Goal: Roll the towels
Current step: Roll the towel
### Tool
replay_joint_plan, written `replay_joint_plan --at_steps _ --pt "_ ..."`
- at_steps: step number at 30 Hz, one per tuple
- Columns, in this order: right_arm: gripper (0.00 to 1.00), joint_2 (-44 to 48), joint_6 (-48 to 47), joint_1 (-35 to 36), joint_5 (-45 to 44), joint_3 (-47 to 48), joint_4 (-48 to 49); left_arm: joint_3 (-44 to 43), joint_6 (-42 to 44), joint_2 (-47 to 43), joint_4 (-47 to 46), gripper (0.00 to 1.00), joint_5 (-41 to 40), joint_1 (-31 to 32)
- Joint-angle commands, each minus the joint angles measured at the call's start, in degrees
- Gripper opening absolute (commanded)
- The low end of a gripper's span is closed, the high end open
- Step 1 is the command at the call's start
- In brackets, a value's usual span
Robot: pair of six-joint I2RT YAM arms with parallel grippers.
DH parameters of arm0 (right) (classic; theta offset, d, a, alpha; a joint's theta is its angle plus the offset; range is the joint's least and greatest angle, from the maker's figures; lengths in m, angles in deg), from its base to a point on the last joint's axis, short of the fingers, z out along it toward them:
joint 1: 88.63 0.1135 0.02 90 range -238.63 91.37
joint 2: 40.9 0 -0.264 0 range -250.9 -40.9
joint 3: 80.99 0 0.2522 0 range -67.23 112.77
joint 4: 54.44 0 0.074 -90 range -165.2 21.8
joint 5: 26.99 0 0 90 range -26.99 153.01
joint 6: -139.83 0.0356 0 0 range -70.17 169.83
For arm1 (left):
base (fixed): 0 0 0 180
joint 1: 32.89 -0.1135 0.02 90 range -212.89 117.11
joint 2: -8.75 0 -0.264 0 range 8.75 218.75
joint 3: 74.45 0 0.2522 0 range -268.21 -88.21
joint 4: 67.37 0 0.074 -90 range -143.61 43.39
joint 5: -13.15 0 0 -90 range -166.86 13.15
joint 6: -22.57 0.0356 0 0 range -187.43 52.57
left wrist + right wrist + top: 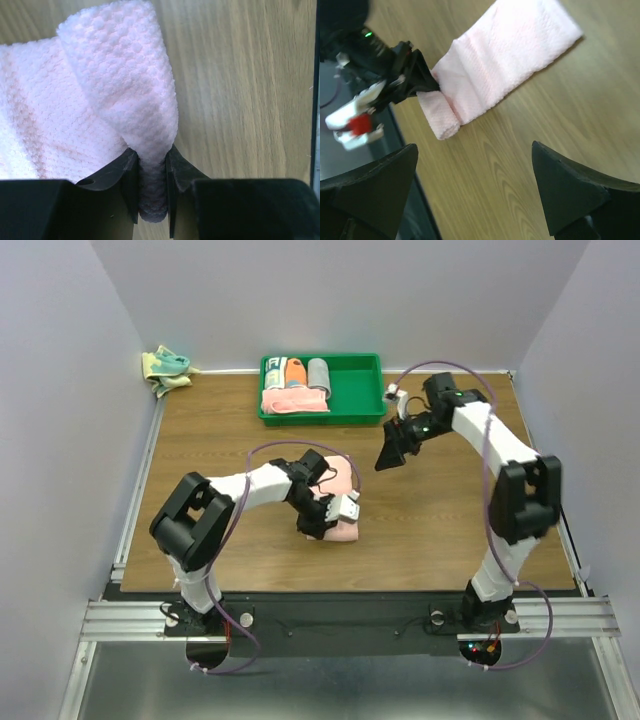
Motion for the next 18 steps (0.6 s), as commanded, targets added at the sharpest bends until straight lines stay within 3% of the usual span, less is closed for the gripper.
replay_joint_plan --at_steps 1,7,11,18 --pt "1.00 15.68 2.23 0.54 -5.54 -7.20 10.20 -6.82 -0.39 7.05 13.73 0.16 10.92 -4.37" --pt "1.00 26.53 -2.17 2.29 -10.46 -15.55 10.65 -17.28 3.22 20.06 25.69 0.18 15.85 -9.11" --pt "1.00 30.75 -4.37 13.06 -20.45 -19.42 11.79 -22.73 4.27 26.05 29.74 0.18 16.38 -11.58" --pt "1.00 30.77 -6.56 30.57 -38.57 -28.20 24.52 -28.90 7.00 33.79 35.73 0.20 15.94 -13.96"
